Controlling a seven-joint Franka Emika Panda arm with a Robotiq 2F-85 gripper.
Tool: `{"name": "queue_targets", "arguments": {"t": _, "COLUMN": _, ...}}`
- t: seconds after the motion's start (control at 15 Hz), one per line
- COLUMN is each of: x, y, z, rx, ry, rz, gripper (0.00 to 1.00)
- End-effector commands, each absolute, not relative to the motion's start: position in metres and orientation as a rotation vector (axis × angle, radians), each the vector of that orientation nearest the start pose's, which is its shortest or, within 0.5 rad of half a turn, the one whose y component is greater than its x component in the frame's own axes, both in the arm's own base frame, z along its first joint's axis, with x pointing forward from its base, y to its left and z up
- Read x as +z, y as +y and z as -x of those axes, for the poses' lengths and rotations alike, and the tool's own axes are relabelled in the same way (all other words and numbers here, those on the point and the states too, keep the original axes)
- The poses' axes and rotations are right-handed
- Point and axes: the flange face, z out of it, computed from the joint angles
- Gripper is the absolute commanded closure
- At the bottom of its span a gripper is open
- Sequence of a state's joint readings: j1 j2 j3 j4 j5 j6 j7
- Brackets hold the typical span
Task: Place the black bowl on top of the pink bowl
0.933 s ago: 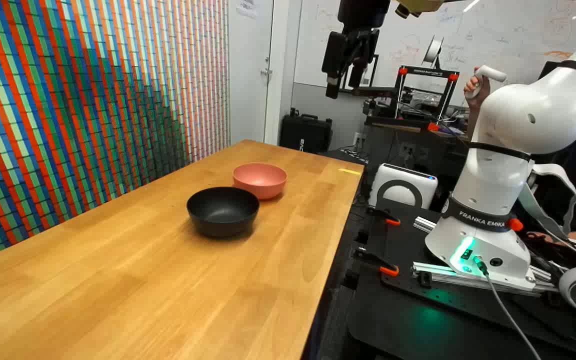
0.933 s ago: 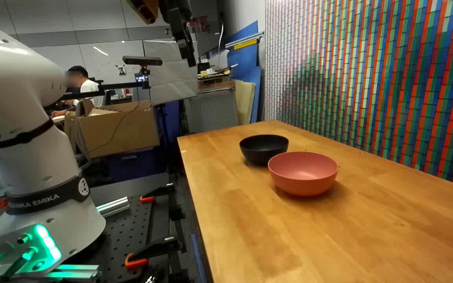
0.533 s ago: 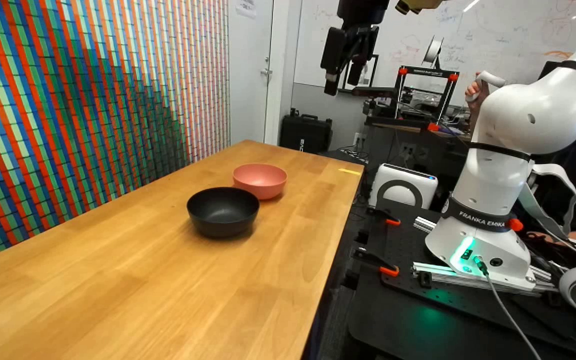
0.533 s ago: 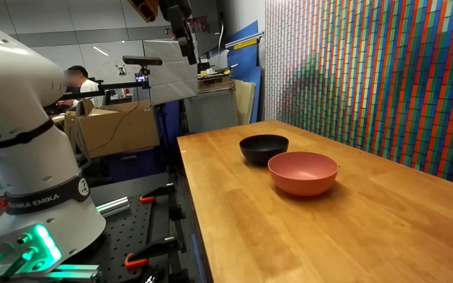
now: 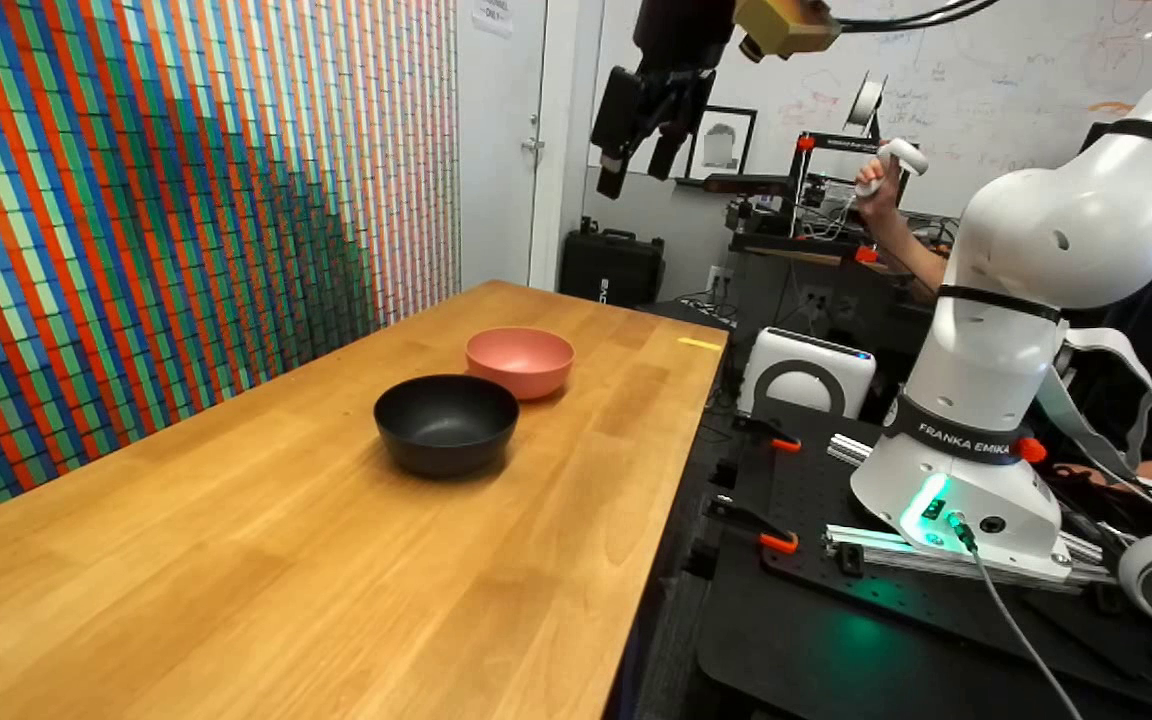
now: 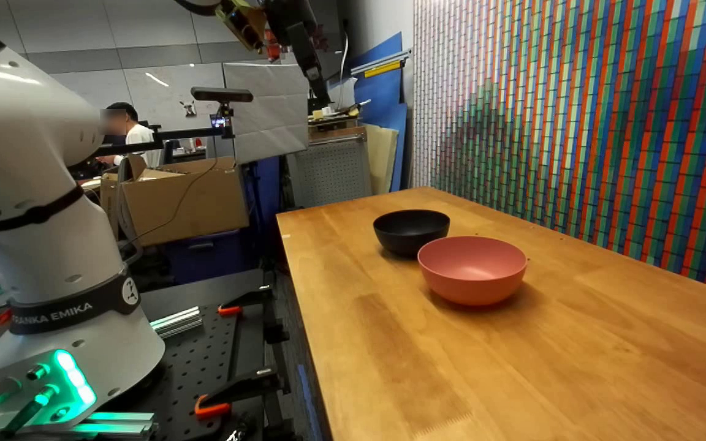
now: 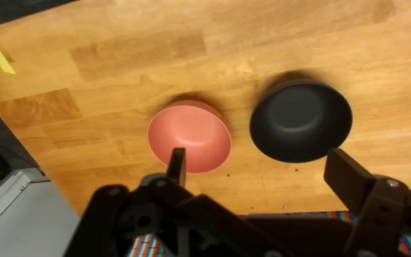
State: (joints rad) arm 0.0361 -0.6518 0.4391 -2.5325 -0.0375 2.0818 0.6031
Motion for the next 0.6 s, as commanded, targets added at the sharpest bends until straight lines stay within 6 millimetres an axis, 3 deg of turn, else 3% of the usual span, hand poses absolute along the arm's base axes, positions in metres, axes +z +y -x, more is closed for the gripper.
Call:
{"name": "queue_targets", "arguments": {"t": 0.0, "x": 0.445, "y": 0.203, "z": -0.363, "rx": -0.406, "ry": 0.295, "rz": 3.201, "gripper": 0.0}}
{"name": "queue_targets", "arguments": {"t": 0.33, "x": 0.35, "y": 0.222, "z": -0.375, "rx": -0.146, "ry": 0.317, "rz": 3.126, "gripper": 0.0}}
{"name": "queue_targets", "arguments": {"t": 0.53, "x": 0.302, "y": 0.244, "z": -0.38, "rx": -0.085, "ry": 0.298, "rz": 3.095, "gripper": 0.0}}
